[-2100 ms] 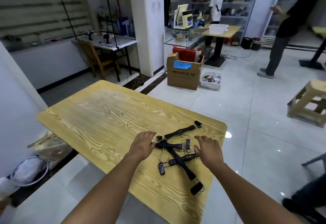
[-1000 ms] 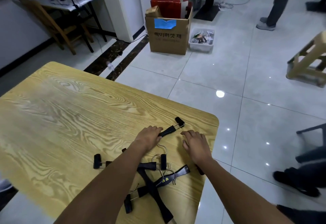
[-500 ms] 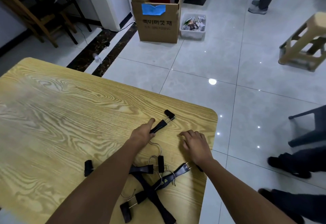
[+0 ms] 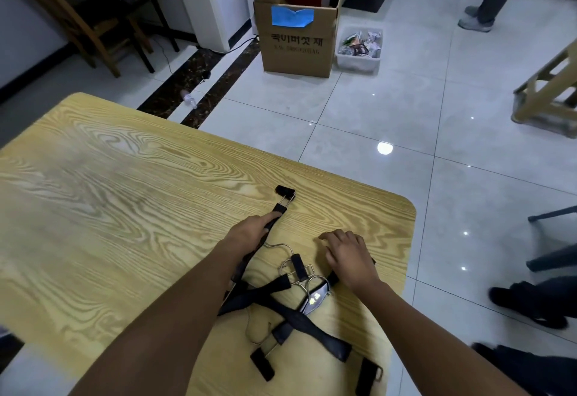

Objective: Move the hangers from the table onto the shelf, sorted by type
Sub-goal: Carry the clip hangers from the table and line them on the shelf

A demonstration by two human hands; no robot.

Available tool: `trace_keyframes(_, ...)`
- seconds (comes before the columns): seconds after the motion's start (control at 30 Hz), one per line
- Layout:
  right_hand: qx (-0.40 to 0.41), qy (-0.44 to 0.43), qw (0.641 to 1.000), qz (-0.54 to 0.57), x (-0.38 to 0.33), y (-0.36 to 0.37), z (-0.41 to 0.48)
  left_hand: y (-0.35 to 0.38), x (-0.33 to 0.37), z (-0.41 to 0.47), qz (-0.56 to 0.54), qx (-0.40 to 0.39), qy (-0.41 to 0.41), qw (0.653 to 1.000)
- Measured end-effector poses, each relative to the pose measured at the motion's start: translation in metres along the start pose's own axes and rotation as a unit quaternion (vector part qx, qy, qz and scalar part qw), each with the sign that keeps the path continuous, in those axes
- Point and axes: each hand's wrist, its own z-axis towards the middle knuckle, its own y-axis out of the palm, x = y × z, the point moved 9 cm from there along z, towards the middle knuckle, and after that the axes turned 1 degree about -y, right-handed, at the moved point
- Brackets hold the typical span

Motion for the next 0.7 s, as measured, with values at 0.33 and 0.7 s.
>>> trace_keyframes(0.33,0.029,-0.024,0.999,0.005,-0.033,0.005,-0.004,0.000,0.013,-0.007,0.265,0.030,0.199,0.943)
trace_keyframes(0.7,0.122,-0.209,0.964,-0.106,-0.118,0.013,-0.016,0.008,0.021,-0.016,0.405,-0.019,0.310,0.860)
